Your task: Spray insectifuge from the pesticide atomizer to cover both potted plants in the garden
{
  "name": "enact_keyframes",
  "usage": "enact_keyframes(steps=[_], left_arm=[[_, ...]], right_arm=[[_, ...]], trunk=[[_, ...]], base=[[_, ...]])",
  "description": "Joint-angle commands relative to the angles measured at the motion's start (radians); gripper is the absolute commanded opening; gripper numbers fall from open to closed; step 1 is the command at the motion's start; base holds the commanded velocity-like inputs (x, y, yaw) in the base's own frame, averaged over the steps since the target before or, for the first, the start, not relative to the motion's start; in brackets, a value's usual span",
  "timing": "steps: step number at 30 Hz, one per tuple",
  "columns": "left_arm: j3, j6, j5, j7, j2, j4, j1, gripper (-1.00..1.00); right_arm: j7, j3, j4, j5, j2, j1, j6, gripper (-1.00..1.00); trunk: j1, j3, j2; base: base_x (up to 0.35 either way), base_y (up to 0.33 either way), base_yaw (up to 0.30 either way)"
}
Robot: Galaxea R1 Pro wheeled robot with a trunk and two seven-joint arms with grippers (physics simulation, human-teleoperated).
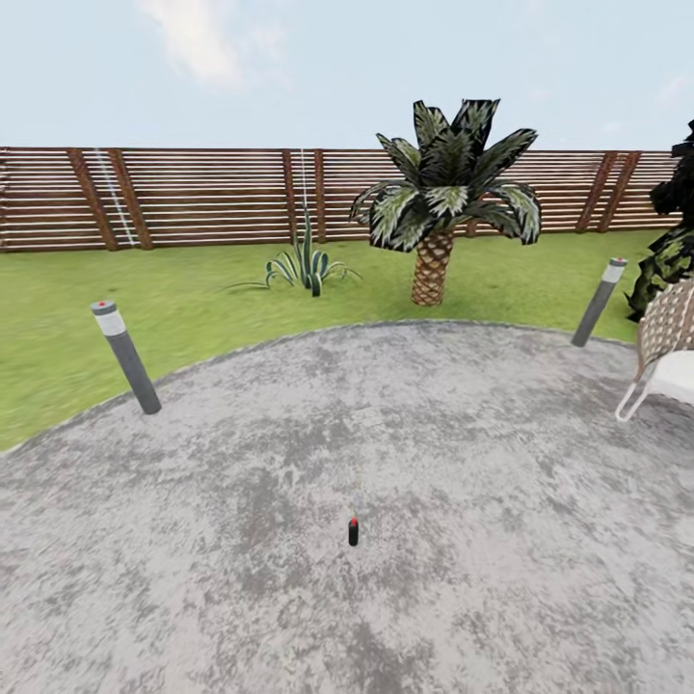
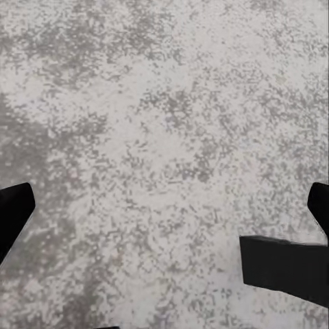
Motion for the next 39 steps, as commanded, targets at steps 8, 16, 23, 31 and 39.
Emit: enact_keyframes(steps=[8, 16, 23, 31, 39], left_arm=[[0.001, -0.003, 0.003, -0.001, 0.0, 0.001, -0.001, 1.0], [0.003, -0.003, 0.003, -0.001, 0.0, 0.001, -0.001, 1.0], [0.003, -0.003, 0.005, -0.001, 0.0, 0.001, -0.001, 1.0], [0.003, -0.003, 0.004, -0.001, 0.0, 0.001, -0.001, 1.0], [0.002, -0.003, 0.003, -0.001, 0.0, 0.001, -0.001, 1.0]], right_arm=[[-0.004, 0.001, 0.0, 0.004, 0.0, 0.0, -0.002, 1.0], [-0.004, 0.001, 0.0, 0.004, 0.0, 0.0, -0.001, 1.0], [-0.004, 0.001, 0.0, 0.004, 0.0, 0.0, -0.001, 1.0], [-0.004, 0.001, 0.0, 0.004, 0.001, 0.0, -0.001, 1.0], [-0.004, 0.001, 0.0, 0.004, 0.001, 0.0, -0.001, 1.0]], trunk=[[0.001, -0.001, 0.0], [0.001, -0.001, 0.0], [0.001, -0.001, 0.0], [0.001, -0.001, 0.0], [0.001, -0.001, 0.0]], base=[[0.338, 0.0, 0.275], [0.338, 0.025, 0.278], [0.338, 0.08, 0.278], [0.324, 0.151, 0.278], [0.302, 0.164, 0.278]])
